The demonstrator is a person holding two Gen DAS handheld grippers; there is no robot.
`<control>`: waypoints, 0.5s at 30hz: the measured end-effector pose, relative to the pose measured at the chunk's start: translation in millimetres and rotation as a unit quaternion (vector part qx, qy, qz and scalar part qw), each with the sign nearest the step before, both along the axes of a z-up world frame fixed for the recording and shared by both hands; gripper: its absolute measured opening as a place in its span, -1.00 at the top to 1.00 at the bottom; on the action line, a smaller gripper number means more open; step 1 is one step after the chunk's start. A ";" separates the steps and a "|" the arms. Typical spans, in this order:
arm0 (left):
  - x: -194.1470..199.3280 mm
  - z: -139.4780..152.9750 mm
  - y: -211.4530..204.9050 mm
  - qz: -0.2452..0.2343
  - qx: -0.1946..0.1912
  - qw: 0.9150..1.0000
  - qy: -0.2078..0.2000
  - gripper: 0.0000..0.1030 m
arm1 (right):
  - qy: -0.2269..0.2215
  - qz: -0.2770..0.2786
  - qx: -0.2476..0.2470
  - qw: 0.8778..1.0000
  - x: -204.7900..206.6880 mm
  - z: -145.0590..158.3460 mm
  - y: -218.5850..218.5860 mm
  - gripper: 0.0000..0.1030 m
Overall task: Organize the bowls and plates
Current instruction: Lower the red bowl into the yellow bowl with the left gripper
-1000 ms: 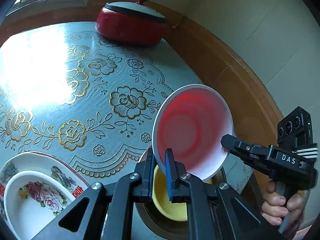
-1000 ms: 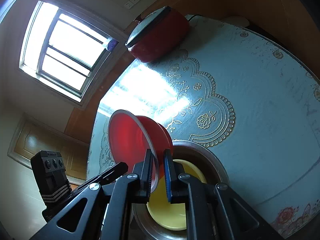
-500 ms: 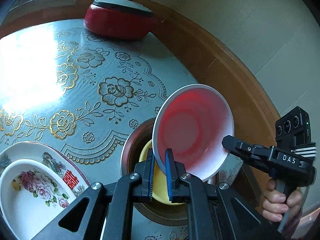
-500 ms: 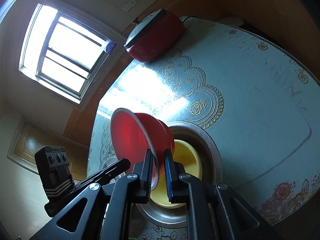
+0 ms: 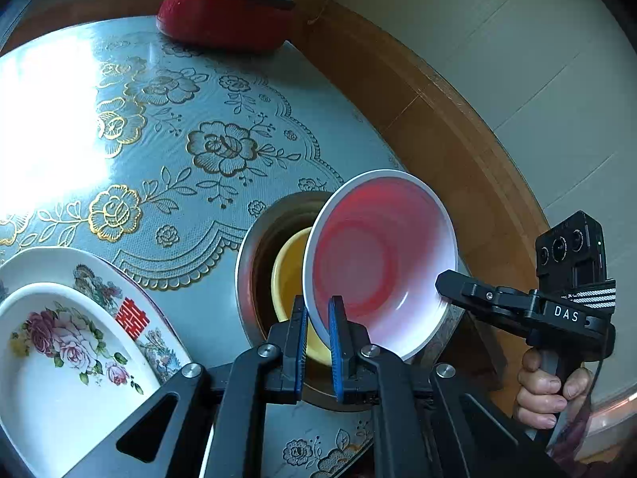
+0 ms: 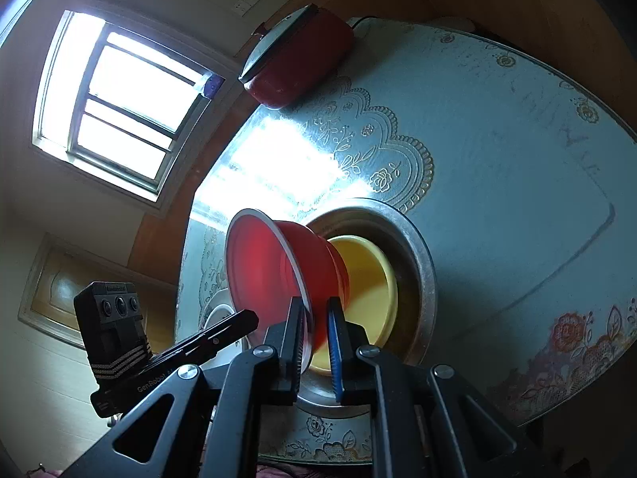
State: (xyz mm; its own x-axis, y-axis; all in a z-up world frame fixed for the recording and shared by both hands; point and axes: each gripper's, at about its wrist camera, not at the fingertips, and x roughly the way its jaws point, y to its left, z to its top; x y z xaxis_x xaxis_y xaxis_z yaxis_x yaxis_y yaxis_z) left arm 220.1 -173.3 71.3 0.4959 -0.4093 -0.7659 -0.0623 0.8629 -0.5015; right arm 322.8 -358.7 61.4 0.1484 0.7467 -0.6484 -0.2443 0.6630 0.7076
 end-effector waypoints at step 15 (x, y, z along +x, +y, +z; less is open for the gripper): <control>9.5 -19.2 -5.6 -0.012 0.044 0.999 0.018 0.80 | -0.005 0.002 -0.074 0.997 0.3 -18.7 9.1 0.67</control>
